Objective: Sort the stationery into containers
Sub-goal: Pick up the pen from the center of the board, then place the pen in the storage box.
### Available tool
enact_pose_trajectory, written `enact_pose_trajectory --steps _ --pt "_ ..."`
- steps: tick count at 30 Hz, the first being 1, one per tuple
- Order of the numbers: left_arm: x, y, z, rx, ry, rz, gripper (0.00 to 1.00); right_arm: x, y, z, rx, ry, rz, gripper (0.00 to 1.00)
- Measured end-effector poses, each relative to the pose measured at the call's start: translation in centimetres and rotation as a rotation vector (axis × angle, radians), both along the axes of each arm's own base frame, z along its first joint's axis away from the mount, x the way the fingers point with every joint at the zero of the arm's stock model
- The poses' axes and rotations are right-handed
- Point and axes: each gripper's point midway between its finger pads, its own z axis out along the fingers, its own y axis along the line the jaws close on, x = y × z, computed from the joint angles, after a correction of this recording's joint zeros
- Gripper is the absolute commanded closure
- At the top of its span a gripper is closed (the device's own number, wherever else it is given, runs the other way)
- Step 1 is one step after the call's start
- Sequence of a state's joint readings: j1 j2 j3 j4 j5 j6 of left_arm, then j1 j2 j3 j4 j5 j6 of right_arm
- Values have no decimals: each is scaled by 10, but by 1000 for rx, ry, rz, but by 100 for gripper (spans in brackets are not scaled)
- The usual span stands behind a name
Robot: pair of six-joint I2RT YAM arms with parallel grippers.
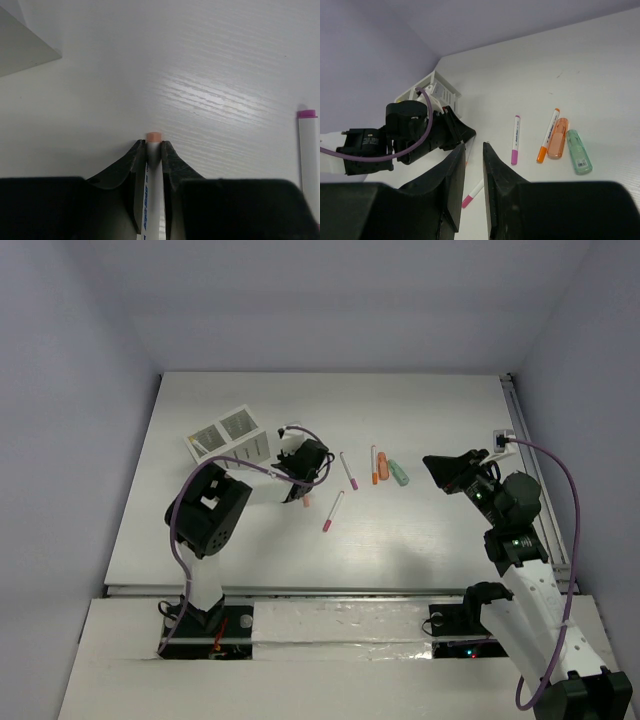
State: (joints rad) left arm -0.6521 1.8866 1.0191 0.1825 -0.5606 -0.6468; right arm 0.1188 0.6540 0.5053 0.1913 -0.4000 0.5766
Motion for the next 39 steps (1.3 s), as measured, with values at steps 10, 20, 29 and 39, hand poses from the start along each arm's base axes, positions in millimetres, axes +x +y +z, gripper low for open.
enact_pose_trajectory --steps 10,20,29,39 --pt "-18 22 55 16 -43 -7 100 0 0 0 0 0 0 73" --pt "32 130 197 17 -232 215 100 0 0 0 0 -1 0 73" --pt "34 258 270 208 -362 536 100 -1 0 2 1 -7 0 73" --pt "31 285 239 398 -345 632 100 0 0 1 1 -4 1 73"
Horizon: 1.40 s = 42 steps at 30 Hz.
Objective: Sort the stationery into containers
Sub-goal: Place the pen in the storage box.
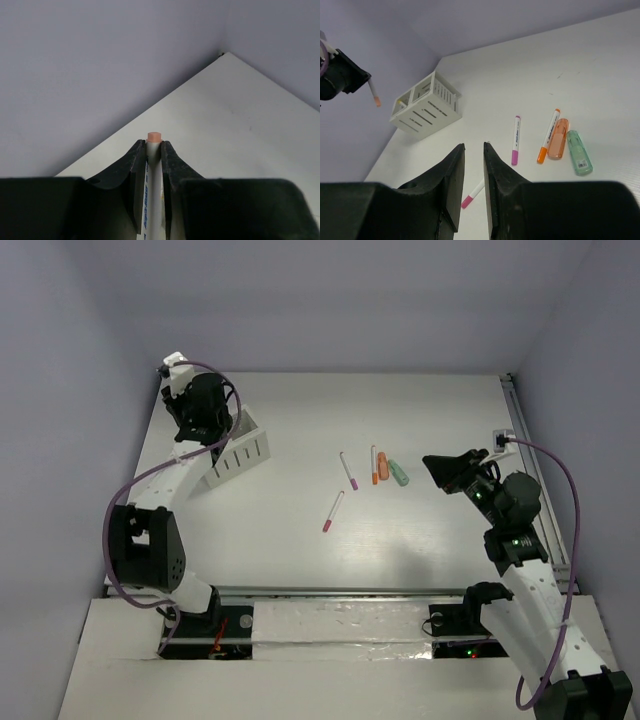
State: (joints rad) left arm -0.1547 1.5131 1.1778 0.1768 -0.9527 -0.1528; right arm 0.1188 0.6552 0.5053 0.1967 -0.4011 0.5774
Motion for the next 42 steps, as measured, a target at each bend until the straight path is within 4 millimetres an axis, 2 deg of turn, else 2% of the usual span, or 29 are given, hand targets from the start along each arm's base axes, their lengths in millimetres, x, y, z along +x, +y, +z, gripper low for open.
enact_pose_trajectory --steps 3,7,16,25,31,34,36,37,39,42 --pt "3 3 -16 23 29 20 100 2 0 -3 -2 11 0 73" --pt "8 5 -28 47 38 41 100 2 0 -3 -2 12 0 73" --pt "15 9 -34 95 4 74 100 2 1 -5 -2 14 4 73" --pt "21 0 -48 133 20 67 99 4 2 -9 -2 21 8 72" --pt "21 -8 -52 152 27 66 84 4 2 -9 -3 22 12 72" --pt "21 -10 -51 158 31 66 73 4 3 -9 -3 21 14 73" --pt "20 -11 -51 161 32 66 71 3 3 -9 -2 19 15 72" --pt "20 -12 -51 164 36 64 60 3 3 -8 -2 17 15 72" --pt "19 -14 -52 168 43 61 54 3 3 -7 -2 14 15 72" --pt "16 -19 -51 169 44 49 51 2 3 -7 -2 13 15 72"
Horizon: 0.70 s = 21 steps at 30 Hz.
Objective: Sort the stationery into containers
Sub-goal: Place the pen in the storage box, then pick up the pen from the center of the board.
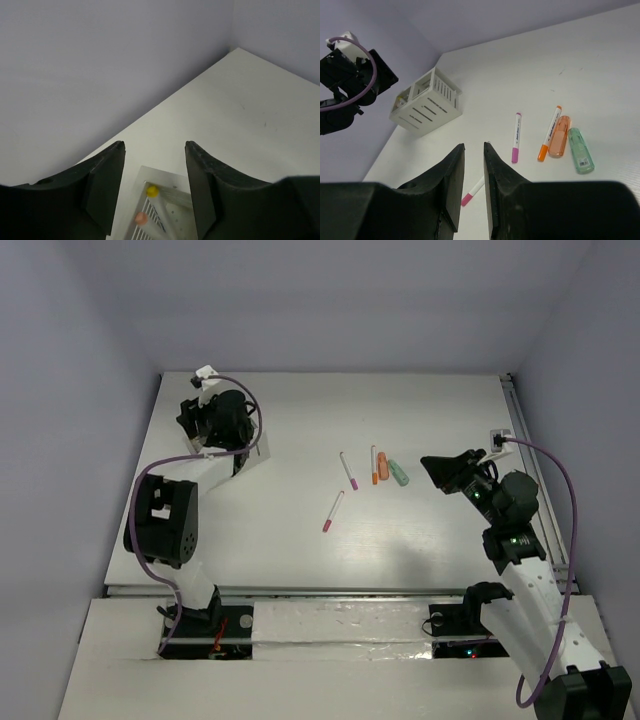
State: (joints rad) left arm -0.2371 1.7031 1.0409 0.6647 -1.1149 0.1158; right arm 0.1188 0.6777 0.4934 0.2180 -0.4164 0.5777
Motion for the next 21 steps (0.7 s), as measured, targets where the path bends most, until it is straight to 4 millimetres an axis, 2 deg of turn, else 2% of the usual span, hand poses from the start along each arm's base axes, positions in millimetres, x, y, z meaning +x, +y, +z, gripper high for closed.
enact_pose_trajectory --steps 1,2,3,4,6,7,8,11,13,15,16,18,20,21 --pt "-2 -3 3 -2 -2 -9 54 0 0 0 0 -2 0 72" --pt "-3 -6 6 -5 -3 -20 65 -1 0 1 0 -4 0 73" --pt "-5 -14 14 -16 -26 -42 65 -1 0 2 0 -6 0 73" --pt "-7 -22 21 -21 -35 -66 77 -1 0 2 0 -7 0 74" --pt "-13 -54 43 -50 -88 -153 93 -1 0 2 0 -9 0 80" --pt "-17 -75 53 -69 -110 -213 100 -1 0 2 -1 -10 0 93" --pt "-22 -101 63 -95 -133 -288 100 -1 0 3 -2 -12 -1 100" --pt "-33 -192 86 -200 -159 -576 100 -1 -2 2 -1 -5 -14 100" --pt "-39 -246 91 -290 -135 -766 100 0 -4 2 -1 -5 -28 100" --pt "-47 -288 83 -387 -90 -913 100 1 -7 1 -1 -2 -44 100" --pt "-52 -302 74 -427 -57 -966 100 2 -8 0 -3 3 -54 100" --pt "-68 -329 44 -502 32 -1061 100 3 -10 -2 -4 10 -68 100" --pt "-86 -343 4 -552 147 -1108 100 3 -11 -4 -5 19 -72 96" --pt "-95 -347 -19 -570 212 -1119 96 4 -11 -5 -6 25 -71 93"
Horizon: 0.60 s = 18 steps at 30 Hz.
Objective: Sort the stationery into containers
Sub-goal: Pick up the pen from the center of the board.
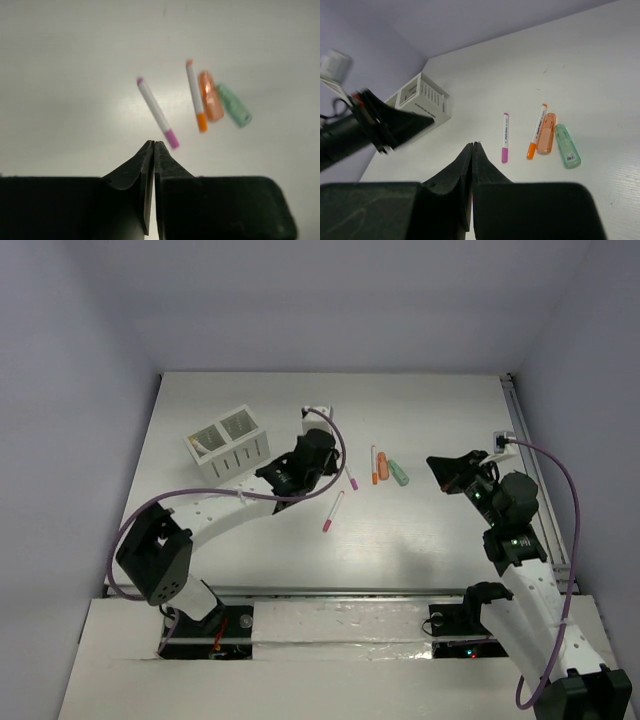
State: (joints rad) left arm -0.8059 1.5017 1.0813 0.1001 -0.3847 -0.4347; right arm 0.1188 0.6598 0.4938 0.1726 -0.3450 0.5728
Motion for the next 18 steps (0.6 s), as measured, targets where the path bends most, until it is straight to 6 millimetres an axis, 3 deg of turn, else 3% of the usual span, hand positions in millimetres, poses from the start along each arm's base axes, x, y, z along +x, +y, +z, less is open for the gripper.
enact_pose_trajectory --steps 2,6,12,18 --pt "-17 -5 -41 43 101 -50 82 1 0 -2 1 11 0 78" --pt "-43 -11 -100 110 254 -134 69 2 -1 -6 -3 23 -8 61" --pt "-63 -28 -128 130 336 -230 67 3 -2 -6 -3 22 -14 61" --pt "-58 -32 -156 195 374 -231 68 4 -1 -8 -4 30 -6 61"
